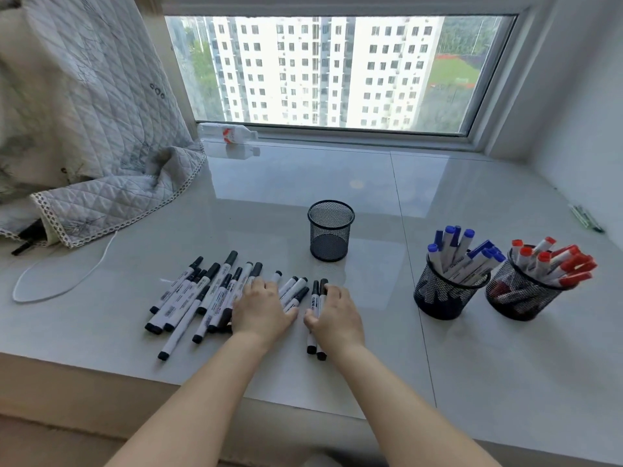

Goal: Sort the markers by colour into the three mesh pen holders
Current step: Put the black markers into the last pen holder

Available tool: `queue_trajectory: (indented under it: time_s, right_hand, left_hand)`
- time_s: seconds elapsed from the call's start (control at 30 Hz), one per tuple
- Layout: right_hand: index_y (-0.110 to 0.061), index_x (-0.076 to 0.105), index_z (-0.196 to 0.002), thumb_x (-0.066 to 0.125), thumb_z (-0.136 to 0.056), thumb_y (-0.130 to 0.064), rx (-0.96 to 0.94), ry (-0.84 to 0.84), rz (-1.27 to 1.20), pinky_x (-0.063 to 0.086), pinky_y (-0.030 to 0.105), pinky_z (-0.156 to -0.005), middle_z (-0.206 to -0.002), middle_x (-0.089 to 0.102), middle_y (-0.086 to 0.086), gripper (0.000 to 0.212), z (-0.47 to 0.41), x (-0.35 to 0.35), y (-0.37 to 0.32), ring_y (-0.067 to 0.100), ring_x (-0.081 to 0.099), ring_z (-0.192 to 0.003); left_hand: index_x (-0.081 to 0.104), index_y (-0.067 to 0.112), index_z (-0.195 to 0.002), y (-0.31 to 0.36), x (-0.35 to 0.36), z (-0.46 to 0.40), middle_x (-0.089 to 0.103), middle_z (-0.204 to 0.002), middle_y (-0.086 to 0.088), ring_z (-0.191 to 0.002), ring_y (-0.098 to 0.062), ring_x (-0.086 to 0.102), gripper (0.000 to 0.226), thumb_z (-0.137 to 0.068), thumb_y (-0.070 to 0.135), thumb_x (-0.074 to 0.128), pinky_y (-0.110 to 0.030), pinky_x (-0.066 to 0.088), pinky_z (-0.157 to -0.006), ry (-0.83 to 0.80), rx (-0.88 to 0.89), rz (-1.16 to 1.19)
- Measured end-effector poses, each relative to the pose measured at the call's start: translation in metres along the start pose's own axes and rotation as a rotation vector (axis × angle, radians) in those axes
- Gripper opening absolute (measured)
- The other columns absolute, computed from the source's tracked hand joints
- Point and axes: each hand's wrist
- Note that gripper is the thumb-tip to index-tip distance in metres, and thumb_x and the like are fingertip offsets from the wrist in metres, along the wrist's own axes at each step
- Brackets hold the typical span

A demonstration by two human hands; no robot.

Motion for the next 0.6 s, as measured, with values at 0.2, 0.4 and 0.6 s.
queue_trajectory:
  time_s: [0.2,0.4,0.6]
  right_hand:
    - [-0.009,0.04,-0.125,0.048,-0.085,-0.019,0.032,0.011,0.075,0.04,0.033,-0.085,-0.124,0.044,0.01,0.042,0.002,-0.016,0.015,0.028,0.05,-0.109]
    - [-0.006,0.046,-0.112,0.046,-0.085,-0.013,0.08,0.01,0.199,0.042,0.031,-0.076,-0.113,0.057,0.011,0.028,0.002,-0.031,0.026,0.031,0.058,-0.1]
    - [-0.015,0.05,-0.1,0.052,-0.084,-0.02,0.127,-0.09,-0.003,0.038,0.027,-0.064,-0.087,0.057,0.004,0.017,-0.006,-0.048,0.035,0.024,0.056,-0.079]
  left_hand:
    - [0.041,0.005,-0.127,0.018,0.007,0.005,0.039,-0.14,-0.011,-0.124,-0.026,0.042,0.05,-0.09,0.04,0.042,-0.035,0.039,-0.095,-0.053,0.051,0.014]
    - [0.046,0.004,-0.115,0.027,0.002,0.009,0.054,-0.122,-0.014,-0.108,-0.031,0.055,0.035,-0.089,0.027,0.048,-0.035,0.042,-0.086,-0.088,-0.007,0.072]
    - [0.053,0.008,-0.112,0.022,0.004,0.008,0.063,-0.113,-0.012,-0.1,-0.033,0.06,0.032,-0.084,0.022,0.051,-0.033,0.046,-0.08,-0.032,-0.135,0.274]
Point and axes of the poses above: each hand's wrist, its own z-axis away from the middle knuckle, its own x-axis out of the palm, y = z × x
